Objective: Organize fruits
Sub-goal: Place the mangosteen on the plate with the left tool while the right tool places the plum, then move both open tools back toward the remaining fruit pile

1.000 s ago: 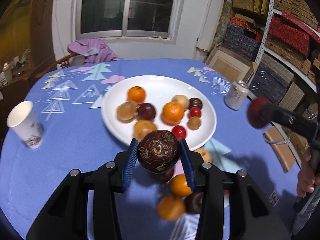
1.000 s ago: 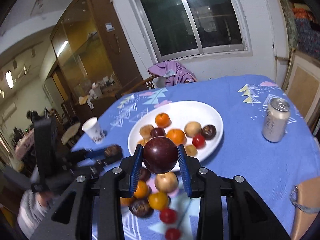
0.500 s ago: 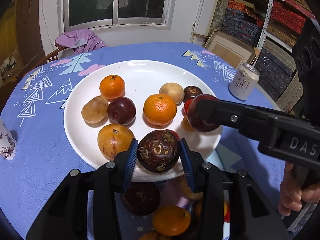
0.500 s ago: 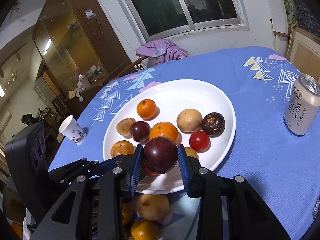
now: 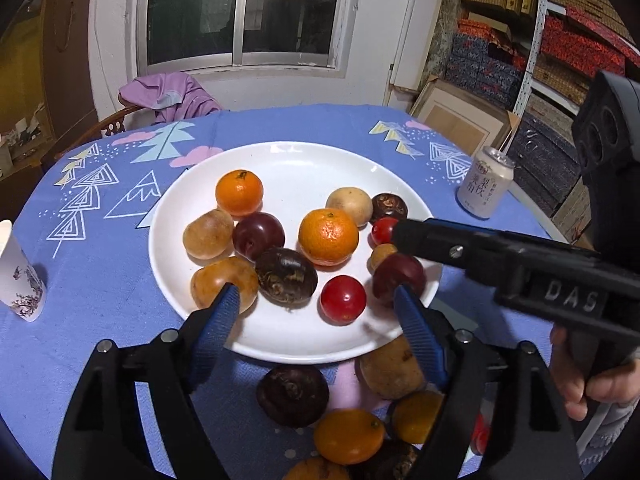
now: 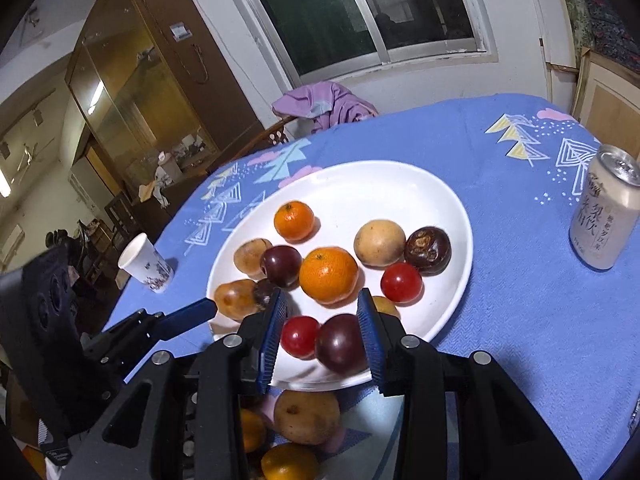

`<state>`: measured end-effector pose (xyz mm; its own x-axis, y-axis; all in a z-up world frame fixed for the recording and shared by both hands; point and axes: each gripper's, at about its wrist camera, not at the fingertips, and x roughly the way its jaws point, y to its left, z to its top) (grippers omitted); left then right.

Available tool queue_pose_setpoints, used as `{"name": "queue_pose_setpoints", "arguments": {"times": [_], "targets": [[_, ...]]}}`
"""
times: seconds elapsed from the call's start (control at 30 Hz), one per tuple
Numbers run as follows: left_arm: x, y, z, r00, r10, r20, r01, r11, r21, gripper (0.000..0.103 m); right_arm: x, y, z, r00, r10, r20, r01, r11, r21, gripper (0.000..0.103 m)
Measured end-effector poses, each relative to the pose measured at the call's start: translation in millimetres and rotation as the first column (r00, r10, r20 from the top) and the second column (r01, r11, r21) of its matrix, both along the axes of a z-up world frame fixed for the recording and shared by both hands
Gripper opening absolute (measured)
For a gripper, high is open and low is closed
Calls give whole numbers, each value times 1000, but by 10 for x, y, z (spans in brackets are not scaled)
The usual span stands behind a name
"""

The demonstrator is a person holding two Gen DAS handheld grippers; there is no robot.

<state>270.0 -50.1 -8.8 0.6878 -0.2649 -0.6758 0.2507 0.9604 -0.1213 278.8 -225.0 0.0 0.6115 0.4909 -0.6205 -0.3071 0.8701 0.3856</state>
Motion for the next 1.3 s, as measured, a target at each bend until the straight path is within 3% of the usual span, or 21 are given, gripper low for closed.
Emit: {"name": "queue_pose_setpoints", "arguments": {"times": [0.13,0.23,0.37,0.5,0.8,1.3], "targets": [[-155,144,144,999,33,34,-33,999,-15,80,-218,-103,220,997,-8,71,7,1000,12,41],[-390,265,243,991,83,103,-84,996,4,90,-466,-157,383,988,-27,151,29,999,-13,57],[-775,382,243,979,126,159,-134,990,43,96,-827,-200,426,971,-46,235,63,996,-66,63],[-1140,444,66,971,157,178,-177,979,102,98,-1099,-268,190,973,-72,218,96,990,-102,78],[-1317,356,-186,969,165,186,-207,948,241,98,-1249,-418,-5,968,-141,208,170,977,-129,88],[-1245,386,-192,977,171,126,-191,966,175,99,-1289,-186,-106,983,-59,175,92,978,-185,88]]}}
